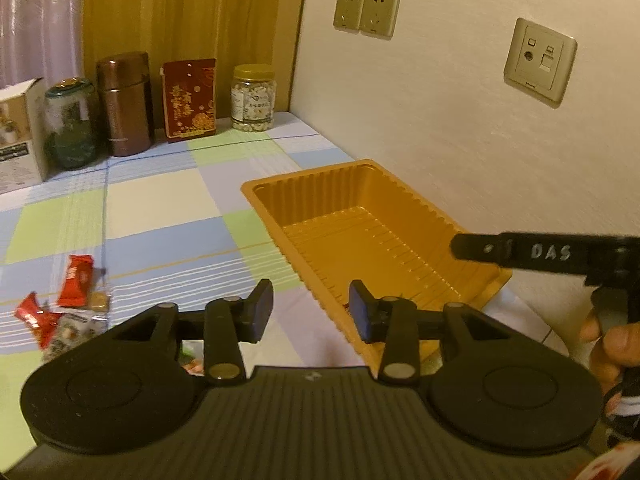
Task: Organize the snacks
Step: 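Carry green candy into the tray with right gripper while left grasps a red packet, then open the right gripper over the tray and pull both tools back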
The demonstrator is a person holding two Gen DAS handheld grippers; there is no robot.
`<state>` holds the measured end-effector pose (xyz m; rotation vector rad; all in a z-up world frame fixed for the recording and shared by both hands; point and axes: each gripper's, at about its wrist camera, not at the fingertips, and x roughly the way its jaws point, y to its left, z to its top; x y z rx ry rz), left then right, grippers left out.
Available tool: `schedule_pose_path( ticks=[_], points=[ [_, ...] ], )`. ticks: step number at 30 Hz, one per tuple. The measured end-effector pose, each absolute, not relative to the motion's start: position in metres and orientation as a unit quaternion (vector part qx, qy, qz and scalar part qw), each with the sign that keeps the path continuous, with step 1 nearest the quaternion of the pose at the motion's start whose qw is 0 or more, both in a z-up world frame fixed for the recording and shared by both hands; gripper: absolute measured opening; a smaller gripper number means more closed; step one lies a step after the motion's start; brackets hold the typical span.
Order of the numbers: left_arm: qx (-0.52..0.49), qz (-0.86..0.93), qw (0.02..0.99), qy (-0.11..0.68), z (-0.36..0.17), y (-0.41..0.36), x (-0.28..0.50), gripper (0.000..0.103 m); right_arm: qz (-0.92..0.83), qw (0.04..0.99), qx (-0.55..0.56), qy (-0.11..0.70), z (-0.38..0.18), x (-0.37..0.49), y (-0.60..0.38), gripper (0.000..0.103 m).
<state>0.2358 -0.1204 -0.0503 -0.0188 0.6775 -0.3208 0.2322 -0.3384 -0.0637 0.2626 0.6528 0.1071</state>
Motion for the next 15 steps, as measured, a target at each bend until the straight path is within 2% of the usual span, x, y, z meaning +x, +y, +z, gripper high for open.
schedule_pose_path(
  ticks=[15],
  points=[
    [-0.024, -0.114, 0.942, 0.315, -0.006, -0.079, 0.165, 0.05, 0.056, 0.945, 0.109, 0.304, -0.012, 0.158, -0.3, 0.065]
  ],
)
